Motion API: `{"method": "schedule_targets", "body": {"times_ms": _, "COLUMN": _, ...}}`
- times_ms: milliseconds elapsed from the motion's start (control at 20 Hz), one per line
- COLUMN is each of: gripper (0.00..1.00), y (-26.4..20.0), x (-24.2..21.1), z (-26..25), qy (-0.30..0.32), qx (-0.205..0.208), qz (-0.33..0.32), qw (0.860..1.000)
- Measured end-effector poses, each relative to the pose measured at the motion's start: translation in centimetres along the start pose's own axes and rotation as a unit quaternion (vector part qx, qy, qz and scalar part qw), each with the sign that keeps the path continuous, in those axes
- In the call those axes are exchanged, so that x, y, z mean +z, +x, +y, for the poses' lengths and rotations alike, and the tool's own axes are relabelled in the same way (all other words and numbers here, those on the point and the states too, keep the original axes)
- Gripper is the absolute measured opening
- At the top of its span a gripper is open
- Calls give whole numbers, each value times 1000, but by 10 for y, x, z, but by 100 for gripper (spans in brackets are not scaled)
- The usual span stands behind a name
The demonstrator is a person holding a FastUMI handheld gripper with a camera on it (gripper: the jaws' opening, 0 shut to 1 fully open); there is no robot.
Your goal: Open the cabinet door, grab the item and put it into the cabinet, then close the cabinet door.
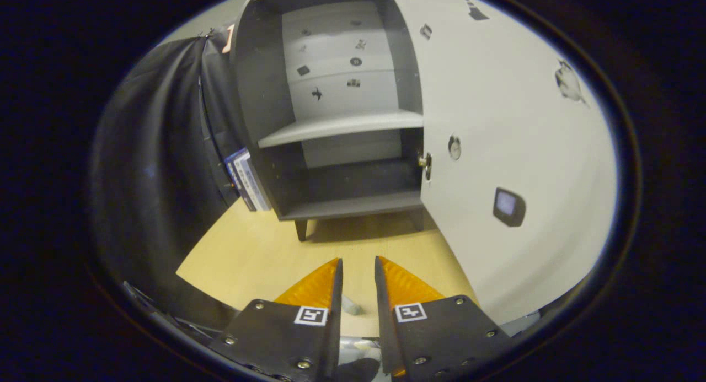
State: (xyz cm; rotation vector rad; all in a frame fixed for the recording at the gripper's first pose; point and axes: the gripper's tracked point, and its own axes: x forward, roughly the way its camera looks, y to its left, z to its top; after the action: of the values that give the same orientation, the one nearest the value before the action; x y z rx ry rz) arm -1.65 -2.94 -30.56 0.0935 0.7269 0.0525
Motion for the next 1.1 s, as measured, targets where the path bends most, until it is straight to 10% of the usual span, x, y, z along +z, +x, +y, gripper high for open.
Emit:
{"method": "schedule_targets", "body": {"times_ms": 950, "gripper": 33, "y": 92, "x": -113, "z": 22, "qy": -91, "qx": 79, "qz": 179, "qw": 976}}
{"method": "schedule_targets", "body": {"times_ms": 1000, "gripper": 14, "y": 102, "x": -120, "z": 23, "qy": -88, "qx": 76, "qz": 181, "qw": 976}}
{"method": "schedule_targets", "body": {"times_ms": 1100, "gripper": 15, "y": 104, "x": -120, "z": 21, "qy": -93, "qx": 66, "qz": 187, "qw": 976}}
